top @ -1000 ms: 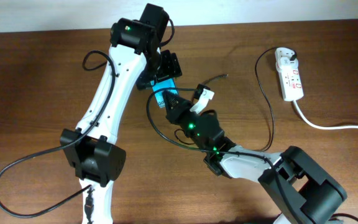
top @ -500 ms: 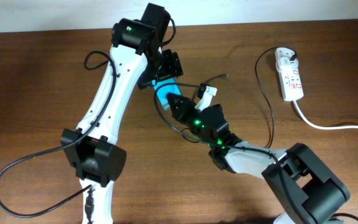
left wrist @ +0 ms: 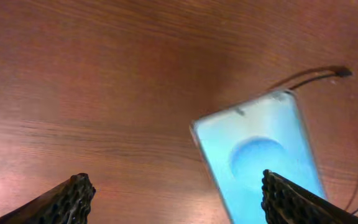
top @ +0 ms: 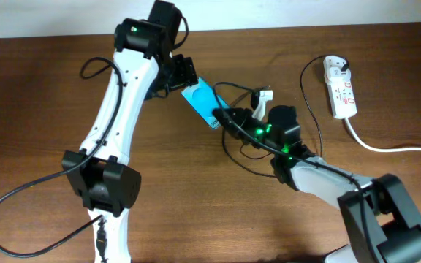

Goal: Plug charger to phone and switch on socket

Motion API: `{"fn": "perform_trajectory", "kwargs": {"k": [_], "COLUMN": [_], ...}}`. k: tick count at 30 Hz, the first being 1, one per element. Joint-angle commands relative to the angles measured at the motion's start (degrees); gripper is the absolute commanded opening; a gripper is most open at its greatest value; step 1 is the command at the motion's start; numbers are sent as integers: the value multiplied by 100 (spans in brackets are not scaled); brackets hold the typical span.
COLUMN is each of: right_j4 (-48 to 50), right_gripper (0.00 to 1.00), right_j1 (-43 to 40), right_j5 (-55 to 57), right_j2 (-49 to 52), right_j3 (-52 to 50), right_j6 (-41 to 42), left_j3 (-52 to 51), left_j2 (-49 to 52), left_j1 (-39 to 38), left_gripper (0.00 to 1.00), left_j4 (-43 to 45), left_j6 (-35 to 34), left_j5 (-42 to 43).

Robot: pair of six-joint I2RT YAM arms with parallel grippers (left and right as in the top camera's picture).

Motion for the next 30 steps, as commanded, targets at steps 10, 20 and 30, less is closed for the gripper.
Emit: {"fn": "perform_trajectory", "kwargs": {"k": [10, 20, 30], "right_j4": [-1139, -1141, -1187], "right_gripper": [4, 4, 4], "right_j1": [-361, -1143, -1222], "right_j5": [-2092, -3244, -3327], "right_j2": [-656, -656, -656], "right_j3": [81, 81, 79], "right_j6": [192, -155, -385], "left_j3": [59, 57, -153], "left_j2": [-221, -1705, -3919], "left_j1": [129, 275, 275], "left_gripper": [91, 87, 86], "left_j4": [-197, 179, -389], "left_j6": [870, 863, 599], "left_j5": [256, 820, -750]}}
